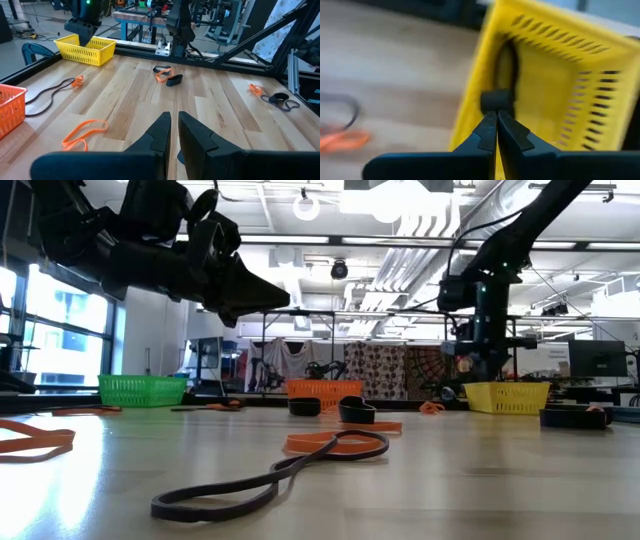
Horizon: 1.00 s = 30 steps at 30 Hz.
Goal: Sort rubber bands into baskets
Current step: Put the middle left black rubber band into the yellow bin
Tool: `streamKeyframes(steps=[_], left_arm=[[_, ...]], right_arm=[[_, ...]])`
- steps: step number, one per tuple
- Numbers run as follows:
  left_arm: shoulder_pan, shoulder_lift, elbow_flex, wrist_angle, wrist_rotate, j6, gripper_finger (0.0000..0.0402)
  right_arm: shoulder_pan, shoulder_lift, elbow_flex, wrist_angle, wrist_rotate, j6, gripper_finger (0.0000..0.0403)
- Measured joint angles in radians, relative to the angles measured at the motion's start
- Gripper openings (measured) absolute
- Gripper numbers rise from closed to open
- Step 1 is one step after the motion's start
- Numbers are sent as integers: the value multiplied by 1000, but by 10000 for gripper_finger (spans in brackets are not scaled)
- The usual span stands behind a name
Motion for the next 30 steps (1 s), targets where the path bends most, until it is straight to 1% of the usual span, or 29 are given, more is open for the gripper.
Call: streamKeyframes(steps=[3, 5, 11, 18, 24, 30], left_arm=[[0, 0, 0, -1, 0, 0, 26], [0, 0, 0, -2, 0, 0, 26], [0, 0, 0, -2, 0, 9, 26], [0, 0, 0, -3, 0, 1, 26], [-4, 0, 0, -4, 0, -7, 26], [-4, 0, 0, -3, 0, -8, 26]], right_arm=[[-11, 0, 0, -2, 97, 32, 6], [-11, 0, 0, -3, 113, 31, 6], [16, 0, 0, 10, 44, 10, 6], [20, 0, 0, 80, 65, 30, 6], [21, 0, 0, 105, 12, 4, 7], [11, -1, 0, 105, 40, 29, 7]])
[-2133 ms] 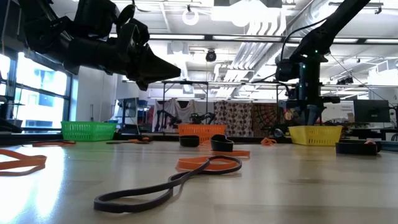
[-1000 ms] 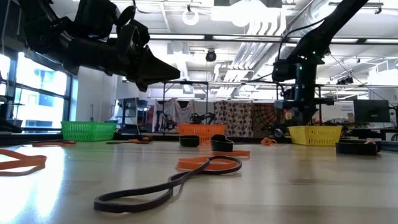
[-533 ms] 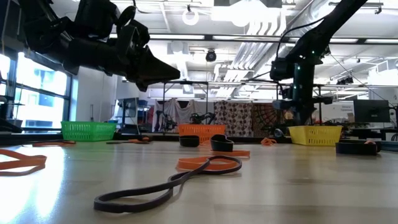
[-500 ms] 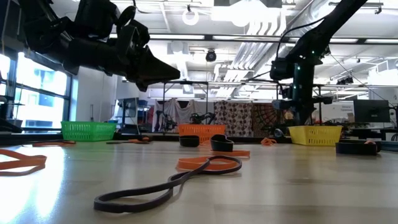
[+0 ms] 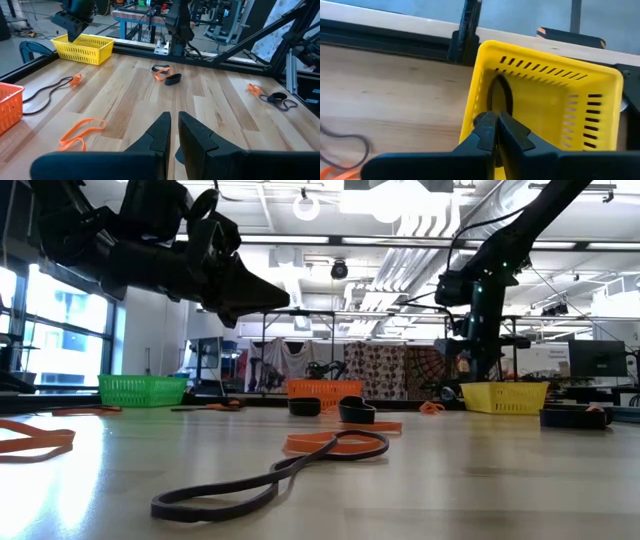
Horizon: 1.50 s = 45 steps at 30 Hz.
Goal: Sort rubber bands into baskets
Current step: Put the middle left black rubber band into the yellow bin, then put the bottom right orange rubber band into the green bin
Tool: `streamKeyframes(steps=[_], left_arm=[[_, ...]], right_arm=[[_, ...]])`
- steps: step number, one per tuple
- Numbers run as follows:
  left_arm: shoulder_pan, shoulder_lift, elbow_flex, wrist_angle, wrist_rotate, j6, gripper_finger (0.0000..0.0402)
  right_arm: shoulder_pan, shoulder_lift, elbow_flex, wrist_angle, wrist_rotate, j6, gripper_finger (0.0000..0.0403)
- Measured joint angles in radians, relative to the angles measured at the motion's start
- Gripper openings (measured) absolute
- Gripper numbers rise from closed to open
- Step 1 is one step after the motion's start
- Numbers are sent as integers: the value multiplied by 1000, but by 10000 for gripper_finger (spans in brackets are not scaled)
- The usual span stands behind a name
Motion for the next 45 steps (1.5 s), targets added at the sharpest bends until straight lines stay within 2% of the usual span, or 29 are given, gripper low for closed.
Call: streamKeyframes(steps=[6, 13, 19, 24, 32, 45], left_arm=[[0, 0, 0, 0, 0, 0, 26], [0, 0, 0, 0, 0, 0, 26], [0, 0, 0, 0, 0, 0, 26], [0, 0, 0, 0, 0, 0, 26], [0, 0, 0, 0, 0, 9, 26], [0, 0, 0, 0, 0, 17, 26]], right_arm=[[1, 0, 0, 7, -79, -29, 7], [-5, 0, 0, -29, -42, -23, 6], [-25, 5, 0, -32, -100, -4, 6], [-34, 70, 0, -34, -115, 12, 6], [-25, 88, 0, -25, 18, 28, 6], [-24, -65, 0, -99, 17, -16, 7]])
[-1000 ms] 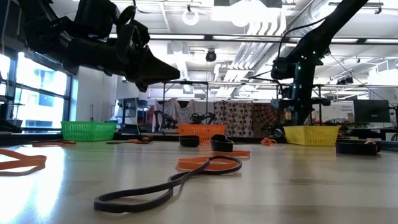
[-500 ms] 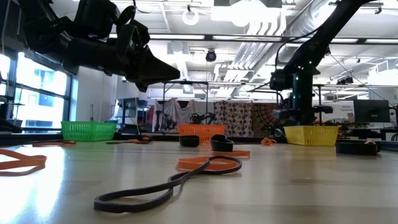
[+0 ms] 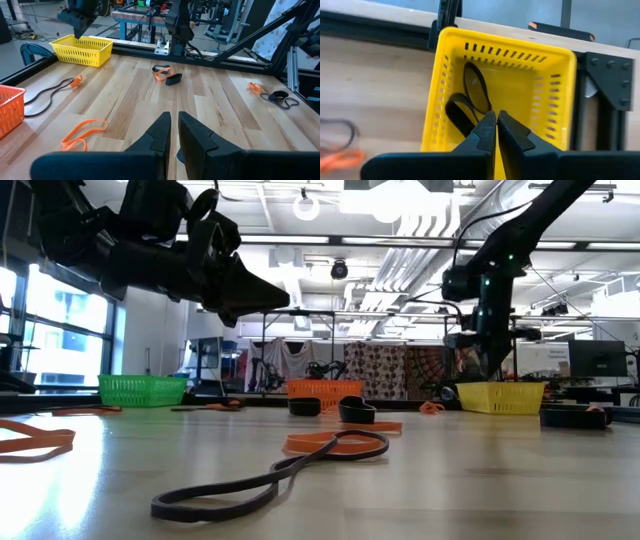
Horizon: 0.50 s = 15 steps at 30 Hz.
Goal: Sort rubber bands into baskets
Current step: Put the bottom right orange rubber band into the green bin
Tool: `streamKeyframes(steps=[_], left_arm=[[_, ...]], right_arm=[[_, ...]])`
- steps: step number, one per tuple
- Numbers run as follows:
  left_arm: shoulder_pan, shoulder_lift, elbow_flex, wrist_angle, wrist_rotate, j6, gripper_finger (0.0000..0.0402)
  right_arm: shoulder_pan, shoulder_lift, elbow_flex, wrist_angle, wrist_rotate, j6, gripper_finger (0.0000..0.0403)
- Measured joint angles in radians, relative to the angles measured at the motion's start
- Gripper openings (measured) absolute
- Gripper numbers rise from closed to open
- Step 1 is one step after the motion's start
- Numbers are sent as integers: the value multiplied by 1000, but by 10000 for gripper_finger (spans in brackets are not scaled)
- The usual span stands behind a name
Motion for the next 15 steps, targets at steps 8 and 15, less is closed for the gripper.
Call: streamKeyframes(steps=[8, 15], left_arm=[[-1, 0, 0, 0, 0, 0, 26], [-2, 0, 0, -27, 0, -18, 26]], right_arm=[[89, -73, -2, -43, -1, -44, 7], [306, -197, -85, 76, -3, -102, 2]])
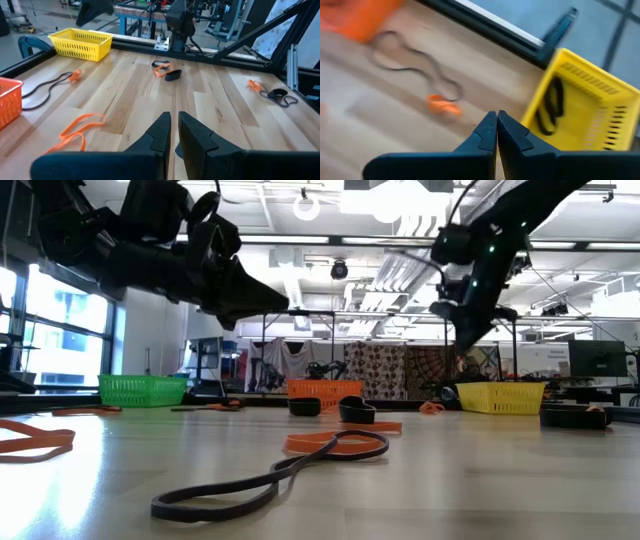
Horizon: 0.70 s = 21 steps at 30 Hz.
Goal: Sort rubber bands into baskets
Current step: Put the bottom right orange rubber band into the green bin
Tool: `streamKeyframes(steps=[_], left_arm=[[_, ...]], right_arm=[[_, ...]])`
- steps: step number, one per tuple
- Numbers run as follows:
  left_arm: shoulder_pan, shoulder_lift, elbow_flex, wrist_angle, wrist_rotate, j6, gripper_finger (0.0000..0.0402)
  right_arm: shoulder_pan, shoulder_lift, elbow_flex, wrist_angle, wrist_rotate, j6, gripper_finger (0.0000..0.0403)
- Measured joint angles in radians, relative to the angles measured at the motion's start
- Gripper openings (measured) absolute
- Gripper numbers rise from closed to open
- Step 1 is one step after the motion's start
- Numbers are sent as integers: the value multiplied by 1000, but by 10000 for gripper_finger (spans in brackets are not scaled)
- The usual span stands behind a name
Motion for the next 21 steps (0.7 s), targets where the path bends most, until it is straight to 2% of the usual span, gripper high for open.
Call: streamKeyframes(steps=[10, 21], left_arm=[[0, 0, 0, -10, 0, 26, 26], [0, 0, 0, -17, 0, 30, 26]], right_arm=[[338, -180, -88, 33, 43, 43, 0], [798, -204, -89, 44, 113, 93, 0]])
